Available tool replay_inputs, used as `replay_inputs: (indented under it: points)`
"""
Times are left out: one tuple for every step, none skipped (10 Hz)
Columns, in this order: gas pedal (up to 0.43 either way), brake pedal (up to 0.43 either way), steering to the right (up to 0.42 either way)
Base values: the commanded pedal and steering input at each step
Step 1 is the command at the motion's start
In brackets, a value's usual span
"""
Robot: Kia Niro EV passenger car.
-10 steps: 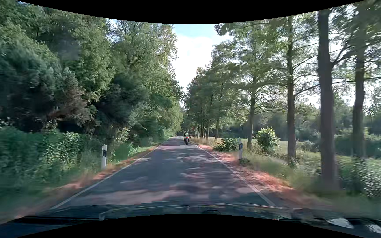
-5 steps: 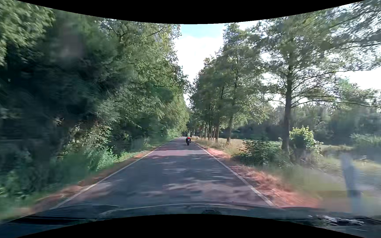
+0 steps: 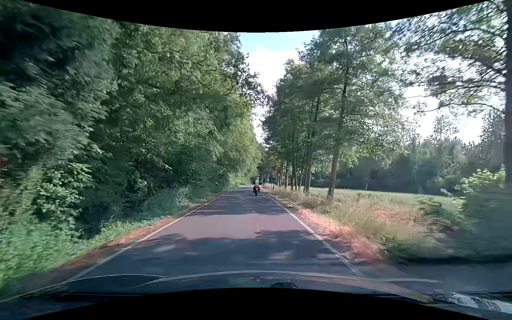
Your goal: Follow the waypoints while adhering to traffic rules and regulations
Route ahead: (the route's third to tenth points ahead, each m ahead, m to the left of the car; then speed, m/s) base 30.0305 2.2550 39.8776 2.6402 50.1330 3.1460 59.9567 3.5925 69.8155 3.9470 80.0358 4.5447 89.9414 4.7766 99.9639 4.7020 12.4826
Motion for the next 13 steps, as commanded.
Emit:
replay_inputs:
  points:
    - [0.169, 0.0, -0.016]
    - [0.169, 0.0, -0.014]
    - [0.169, 0.0, -0.014]
    - [0.169, 0.0, -0.014]
    - [0.169, 0.0, -0.011]
    - [0.169, 0.0, -0.009]
    - [0.169, 0.0, -0.009]
    - [0.169, 0.0, -0.009]
    - [0.169, 0.0, -0.009]
    - [0.169, 0.0, -0.008]
    - [0.169, 0.0, -0.008]
    - [0.169, 0.0, -0.008]
    - [0.169, 0.0, -0.007]
